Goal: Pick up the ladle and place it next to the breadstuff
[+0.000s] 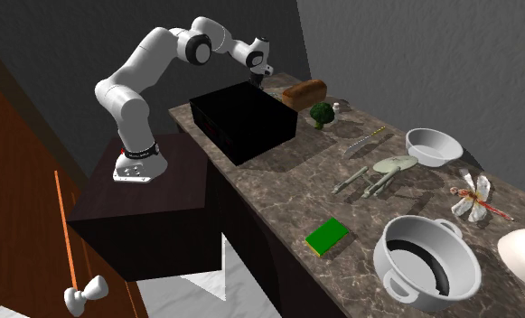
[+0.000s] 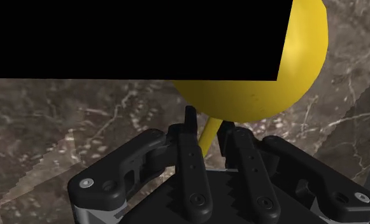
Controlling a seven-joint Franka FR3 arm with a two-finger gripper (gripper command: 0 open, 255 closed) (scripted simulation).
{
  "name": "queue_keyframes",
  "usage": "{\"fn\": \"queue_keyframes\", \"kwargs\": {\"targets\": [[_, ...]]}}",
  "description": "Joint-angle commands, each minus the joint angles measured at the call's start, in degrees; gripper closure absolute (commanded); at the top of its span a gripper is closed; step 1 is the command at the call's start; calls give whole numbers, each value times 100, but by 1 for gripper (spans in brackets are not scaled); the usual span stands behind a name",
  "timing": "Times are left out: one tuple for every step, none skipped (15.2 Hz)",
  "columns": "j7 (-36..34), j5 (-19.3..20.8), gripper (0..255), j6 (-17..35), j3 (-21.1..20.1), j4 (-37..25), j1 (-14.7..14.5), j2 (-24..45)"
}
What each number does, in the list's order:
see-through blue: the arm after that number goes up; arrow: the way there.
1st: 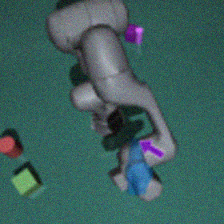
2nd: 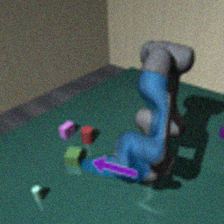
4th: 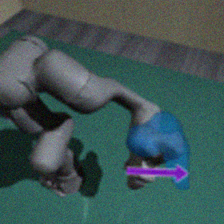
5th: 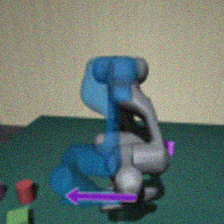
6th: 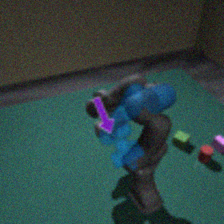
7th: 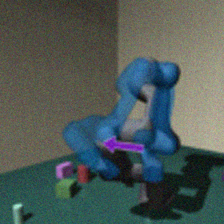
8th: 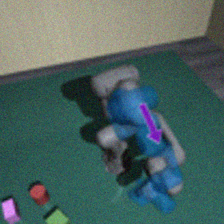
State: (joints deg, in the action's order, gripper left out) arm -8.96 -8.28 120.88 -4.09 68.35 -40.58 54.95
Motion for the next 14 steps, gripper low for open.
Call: {"fn": "queue_keyframes", "kwargs": {"targets": [[2, 13, 255, -24, 21, -10, 17, 15], [2, 13, 255, -24, 21, -10, 17, 15], [-2, 13, 0, -26, 21, -22, 13, 24], [0, 15, 0, -40, 22, -58, 16, 48], [1, 15, 0, -41, 22, -66, 16, 55], [1, 15, 0, -41, 22, -66, 16, 55], [1, 15, 0, -38, 22, -61, 16, 52], [2, 13, 0, -24, 21, -10, 17, 15], [1, 15, 0, -139, 24, -16, 35, -93], [-1, 18, 0, -259, 27, -33, 52, -194], [-3, 21, 0, -384, 31, -63, 70, -288], [-6, 23, 0, -486, 33, -94, 84, -358], [-6, 23, 0, -485, 33, -91, 84, -359], [-6, 23, 0, -486, 33, -93, 84, -358]]}}
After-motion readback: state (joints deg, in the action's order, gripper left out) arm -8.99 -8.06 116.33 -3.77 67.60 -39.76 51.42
